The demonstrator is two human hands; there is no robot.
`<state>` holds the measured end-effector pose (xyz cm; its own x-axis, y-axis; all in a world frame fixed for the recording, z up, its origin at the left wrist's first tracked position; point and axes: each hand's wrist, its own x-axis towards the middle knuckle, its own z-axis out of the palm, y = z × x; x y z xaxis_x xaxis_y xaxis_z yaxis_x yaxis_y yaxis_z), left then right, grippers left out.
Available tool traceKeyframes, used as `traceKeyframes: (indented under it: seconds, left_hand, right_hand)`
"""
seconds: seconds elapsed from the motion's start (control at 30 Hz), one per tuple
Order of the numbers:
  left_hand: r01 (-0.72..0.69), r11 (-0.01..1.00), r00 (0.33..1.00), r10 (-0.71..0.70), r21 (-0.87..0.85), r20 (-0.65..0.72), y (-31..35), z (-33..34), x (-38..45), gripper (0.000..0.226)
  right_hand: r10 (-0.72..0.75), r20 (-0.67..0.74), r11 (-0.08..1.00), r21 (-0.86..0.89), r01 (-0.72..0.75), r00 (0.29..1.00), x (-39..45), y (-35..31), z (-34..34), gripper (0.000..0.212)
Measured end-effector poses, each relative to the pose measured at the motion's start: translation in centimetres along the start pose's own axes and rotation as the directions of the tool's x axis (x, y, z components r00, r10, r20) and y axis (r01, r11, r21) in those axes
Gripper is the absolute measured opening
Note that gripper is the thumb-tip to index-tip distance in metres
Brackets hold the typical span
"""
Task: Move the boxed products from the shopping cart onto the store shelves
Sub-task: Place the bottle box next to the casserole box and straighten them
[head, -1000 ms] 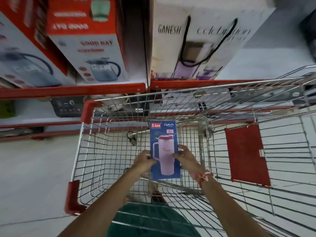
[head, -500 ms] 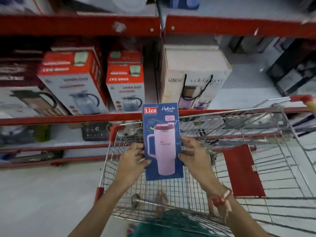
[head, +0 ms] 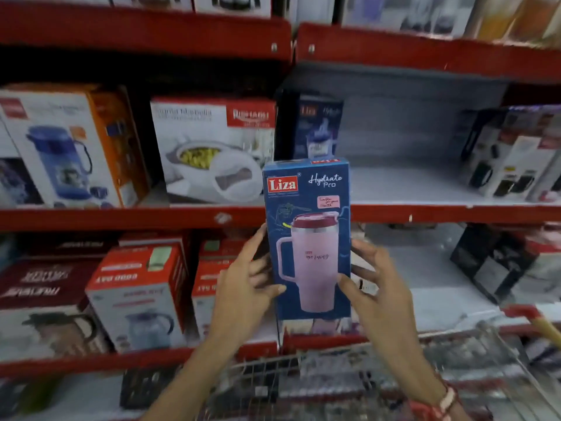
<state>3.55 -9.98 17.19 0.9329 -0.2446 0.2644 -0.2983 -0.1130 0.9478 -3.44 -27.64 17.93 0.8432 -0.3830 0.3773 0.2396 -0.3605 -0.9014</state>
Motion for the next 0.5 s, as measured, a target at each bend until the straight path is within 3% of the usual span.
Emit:
traceKeyframes:
  seconds: [0.17,0.3,0.5]
  left_hand:
    - [-0.195,0.96,0.978,0.204,0.2,-0.03,3.4,-0.5,7.4,0.098]
    - [-0.264,0.913,0.959,0.283,0.311,-0.018,5.7,-0.8,12.9,0.095]
    - [-0.268,0.94,0.963,0.264,0.209,0.049,5.0,-0.7,18.6,0.093]
  right_hand:
    - [-0.133,-0.069,0.991,0.008,0.134,0.989,7.5,-2.3,0.5,0.041]
    - [-0.158,-0.1,0.986,0.036,0.162,0.982,13.2,-3.4,1.3,0.035]
    - [-0.162,-0.102,0.986,0.023,0.165,0.982,19.0,-1.8,2.4,0.032]
